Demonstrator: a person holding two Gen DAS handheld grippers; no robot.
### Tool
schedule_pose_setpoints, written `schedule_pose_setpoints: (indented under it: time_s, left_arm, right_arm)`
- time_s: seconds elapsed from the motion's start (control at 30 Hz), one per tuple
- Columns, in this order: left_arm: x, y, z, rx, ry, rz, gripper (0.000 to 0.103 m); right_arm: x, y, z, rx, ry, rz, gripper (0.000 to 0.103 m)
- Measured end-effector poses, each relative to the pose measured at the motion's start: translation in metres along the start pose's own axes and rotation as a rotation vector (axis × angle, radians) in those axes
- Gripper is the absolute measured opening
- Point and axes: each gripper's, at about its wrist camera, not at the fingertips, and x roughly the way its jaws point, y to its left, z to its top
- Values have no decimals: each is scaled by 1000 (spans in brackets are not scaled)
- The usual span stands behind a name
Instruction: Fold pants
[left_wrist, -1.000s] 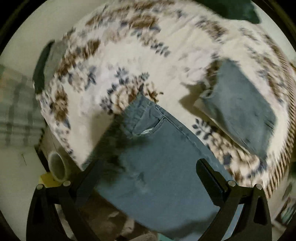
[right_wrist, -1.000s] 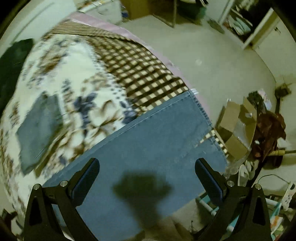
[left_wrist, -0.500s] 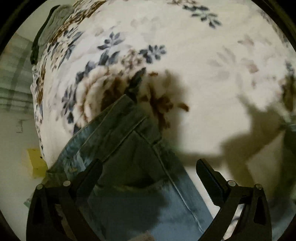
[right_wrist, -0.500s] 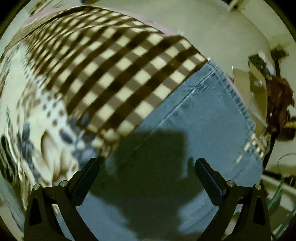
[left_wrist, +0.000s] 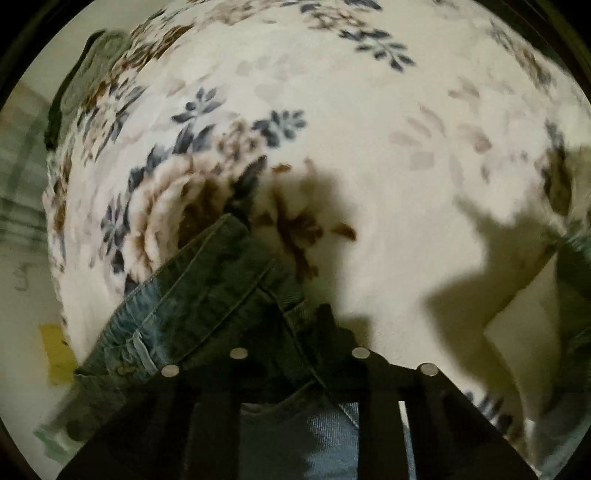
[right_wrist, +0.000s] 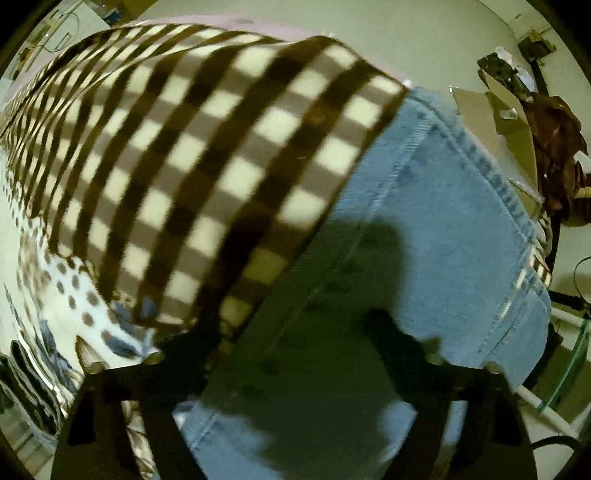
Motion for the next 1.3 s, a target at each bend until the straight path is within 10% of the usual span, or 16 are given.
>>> schedule_pose_setpoints:
  time_s: [0.17,0.53,0.8,1.3]
  left_arm:
    - [-20,24,-2,-26,-24,-135,14]
    - [-94,101,-20,-62,-17,-423,13]
    - [-136,198,-48,-63,7,-560,13]
    - [-7,323,-144,-72,199,-334,13]
  right_arm:
    - [5,-33,1,-13,-19,11,8]
    - [-63,-94,-35,-91,-146,132,6]
    - [-167,-147,-121,-99,-287,303,5]
    - [-75,-302,-187,-50,-153,164,5]
